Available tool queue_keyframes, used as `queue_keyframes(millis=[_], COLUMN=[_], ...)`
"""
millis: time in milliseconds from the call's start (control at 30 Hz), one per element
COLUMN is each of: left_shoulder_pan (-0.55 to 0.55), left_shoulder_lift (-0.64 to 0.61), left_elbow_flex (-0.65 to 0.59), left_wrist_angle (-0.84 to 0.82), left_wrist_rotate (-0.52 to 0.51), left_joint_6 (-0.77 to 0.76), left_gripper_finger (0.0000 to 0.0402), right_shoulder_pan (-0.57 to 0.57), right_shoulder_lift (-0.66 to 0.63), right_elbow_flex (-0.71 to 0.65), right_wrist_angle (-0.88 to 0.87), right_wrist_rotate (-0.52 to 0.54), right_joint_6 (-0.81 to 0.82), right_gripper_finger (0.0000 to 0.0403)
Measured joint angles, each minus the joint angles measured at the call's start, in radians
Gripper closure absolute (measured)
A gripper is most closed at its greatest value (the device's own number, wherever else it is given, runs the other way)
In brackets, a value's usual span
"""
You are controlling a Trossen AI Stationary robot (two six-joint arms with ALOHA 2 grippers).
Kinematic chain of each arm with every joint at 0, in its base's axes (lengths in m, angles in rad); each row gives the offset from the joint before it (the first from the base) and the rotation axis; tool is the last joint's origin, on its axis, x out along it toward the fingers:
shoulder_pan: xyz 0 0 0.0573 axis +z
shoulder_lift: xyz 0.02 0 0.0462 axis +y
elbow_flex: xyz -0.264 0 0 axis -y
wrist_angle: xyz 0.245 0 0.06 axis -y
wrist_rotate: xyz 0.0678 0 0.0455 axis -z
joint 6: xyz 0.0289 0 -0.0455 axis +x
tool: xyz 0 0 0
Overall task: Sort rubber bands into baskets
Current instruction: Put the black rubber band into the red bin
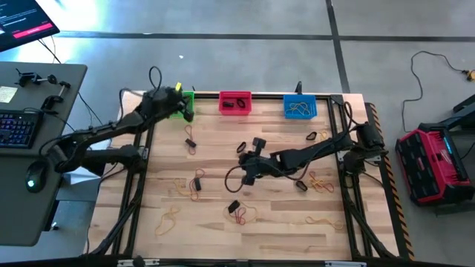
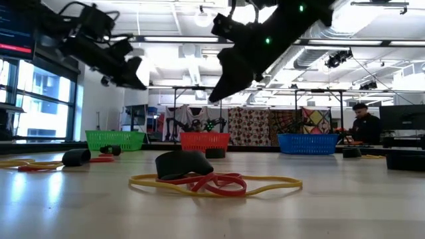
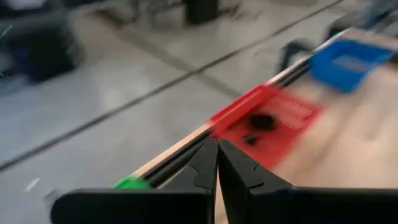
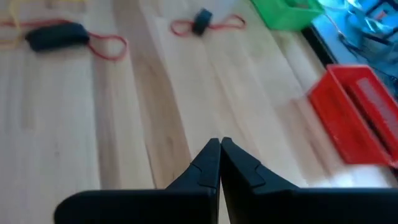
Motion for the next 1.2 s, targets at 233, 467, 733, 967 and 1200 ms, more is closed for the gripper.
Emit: queue_keyframes(millis=[233, 467, 733, 967, 1200], left_shoulder_pan=[-0.138, -0.279, -0.483, -0.670, -0.847], left_shoulder_lift=[-0.075, -0.088, -0.088, -0.088, -0.087], left_elbow_flex=[-0.120, -0.156, -0.156, -0.156, -0.156], left_wrist_angle=[0.131, 0.118, 0.101, 0.006, -0.056], left_wrist_rotate=[0.024, 0.050, 0.196, 0.229, 0.193], left_joint_6=[-0.027, -0.002, 0.067, 0.027, 0.007], left_gripper_finger=[0.0401, 0.0401, 0.0401, 0.0401, 0.0401], right_shoulder_pan=[-0.043, -0.062, -0.062, -0.061, -0.045], right_shoulder_lift=[0.000, 0.000, 0.000, 0.000, 0.000], right_elbow_flex=[-0.211, -0.340, -0.316, -0.309, -0.308], right_wrist_angle=[0.424, 0.678, 0.705, 0.691, 0.634], right_wrist_rotate=[-0.102, -0.157, -0.370, -0.401, -0.408], right_joint_6=[0.031, 0.070, 0.061, 0.037, 0.069], right_gripper_finger=[0.0403, 0.0403, 0.0403, 0.0403, 0.0403])
